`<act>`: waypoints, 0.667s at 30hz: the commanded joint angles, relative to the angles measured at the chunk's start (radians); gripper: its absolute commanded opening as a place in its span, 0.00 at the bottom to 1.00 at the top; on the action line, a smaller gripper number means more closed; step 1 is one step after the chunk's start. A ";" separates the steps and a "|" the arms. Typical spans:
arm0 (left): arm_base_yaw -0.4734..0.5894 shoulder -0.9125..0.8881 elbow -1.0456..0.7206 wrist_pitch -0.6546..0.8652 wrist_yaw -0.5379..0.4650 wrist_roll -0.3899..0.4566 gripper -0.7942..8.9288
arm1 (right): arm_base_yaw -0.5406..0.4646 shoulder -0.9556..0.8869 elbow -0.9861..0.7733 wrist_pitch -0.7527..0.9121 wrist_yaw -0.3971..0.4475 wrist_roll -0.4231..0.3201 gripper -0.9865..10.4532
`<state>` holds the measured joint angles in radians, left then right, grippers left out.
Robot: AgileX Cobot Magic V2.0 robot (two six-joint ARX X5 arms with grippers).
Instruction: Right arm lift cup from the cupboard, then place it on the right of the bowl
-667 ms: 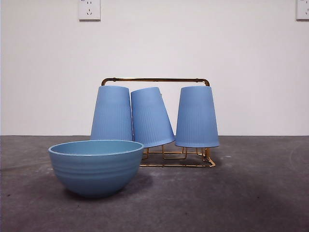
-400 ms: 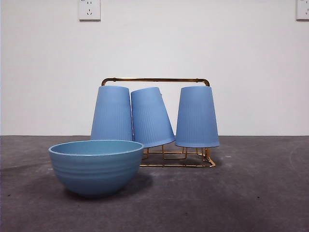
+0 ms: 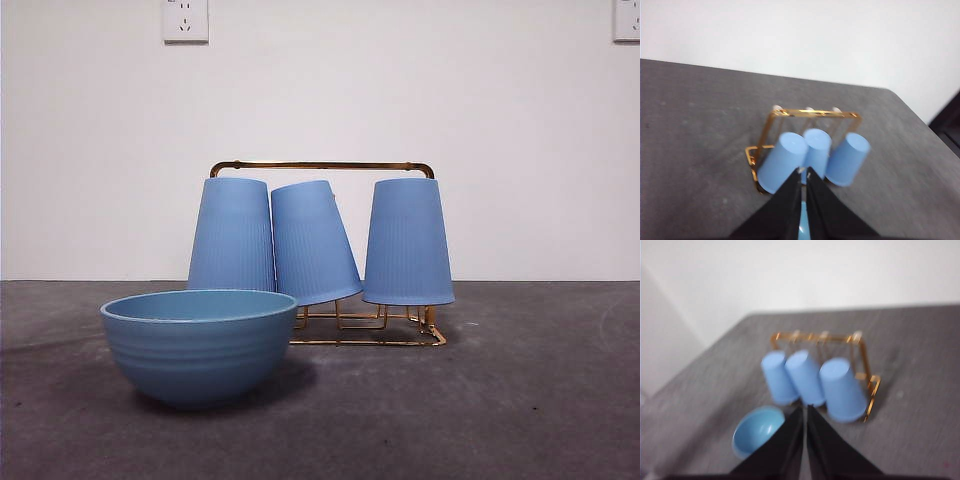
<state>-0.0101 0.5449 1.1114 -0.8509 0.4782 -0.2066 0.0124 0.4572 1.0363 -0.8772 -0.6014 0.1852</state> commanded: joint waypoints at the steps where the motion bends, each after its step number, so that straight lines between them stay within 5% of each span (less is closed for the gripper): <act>1: -0.003 0.043 0.072 -0.085 0.053 0.115 0.10 | 0.002 0.056 0.060 -0.074 -0.037 -0.134 0.10; 7: -0.023 0.116 0.113 -0.170 0.162 0.227 0.10 | 0.002 0.133 0.105 -0.124 -0.107 -0.266 0.10; 16: -0.066 0.168 0.113 -0.156 0.160 0.256 0.13 | 0.002 0.163 0.105 -0.103 -0.142 -0.275 0.10; 20: -0.079 0.174 0.113 -0.156 0.160 0.256 0.35 | 0.002 0.163 0.105 -0.103 -0.128 -0.271 0.16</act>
<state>-0.0845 0.7116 1.2049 -1.0191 0.6319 0.0345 0.0124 0.6151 1.1217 -0.9890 -0.7307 -0.0788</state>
